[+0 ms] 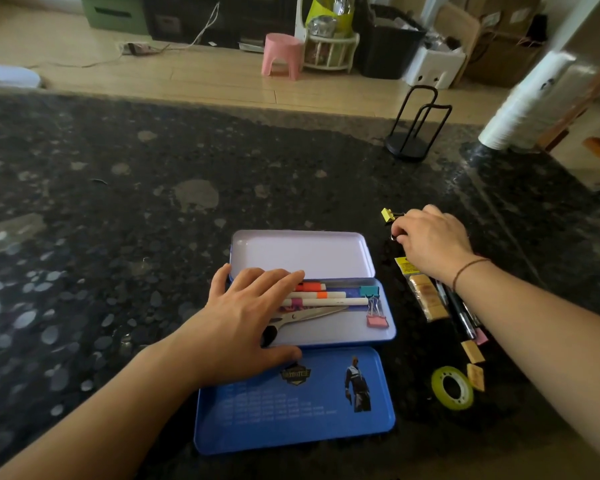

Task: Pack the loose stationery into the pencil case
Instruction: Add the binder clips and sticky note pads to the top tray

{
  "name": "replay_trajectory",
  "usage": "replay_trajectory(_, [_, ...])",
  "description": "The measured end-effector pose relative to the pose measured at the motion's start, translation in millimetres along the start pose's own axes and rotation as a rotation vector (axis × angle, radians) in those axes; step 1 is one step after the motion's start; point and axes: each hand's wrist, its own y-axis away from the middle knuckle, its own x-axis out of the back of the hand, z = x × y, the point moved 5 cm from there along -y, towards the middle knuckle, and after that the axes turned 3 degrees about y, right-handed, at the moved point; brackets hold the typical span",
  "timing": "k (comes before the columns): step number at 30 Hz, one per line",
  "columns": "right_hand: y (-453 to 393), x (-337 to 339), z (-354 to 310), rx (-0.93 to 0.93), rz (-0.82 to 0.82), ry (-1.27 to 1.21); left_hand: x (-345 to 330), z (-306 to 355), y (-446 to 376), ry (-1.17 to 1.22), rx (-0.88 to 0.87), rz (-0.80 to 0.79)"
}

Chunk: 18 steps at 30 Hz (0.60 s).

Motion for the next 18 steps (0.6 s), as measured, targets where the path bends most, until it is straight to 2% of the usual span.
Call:
replay_trajectory(4, [4,5,12,-0.087,0.034,-0.178,1,1,1,-0.005,0.018,0.009])
replay_trajectory(8, [30,21,25,-0.159,-0.005,-0.381,1,0,0,-0.018,0.037,0.000])
replay_trajectory(14, [113,27,-7,-0.228,-0.126,-0.063,3,0,1,-0.013,0.021,0.020])
replay_trajectory(18, [128,22,-17,-0.289,-0.107,-0.066,7,2,4,0.000,0.019,0.029])
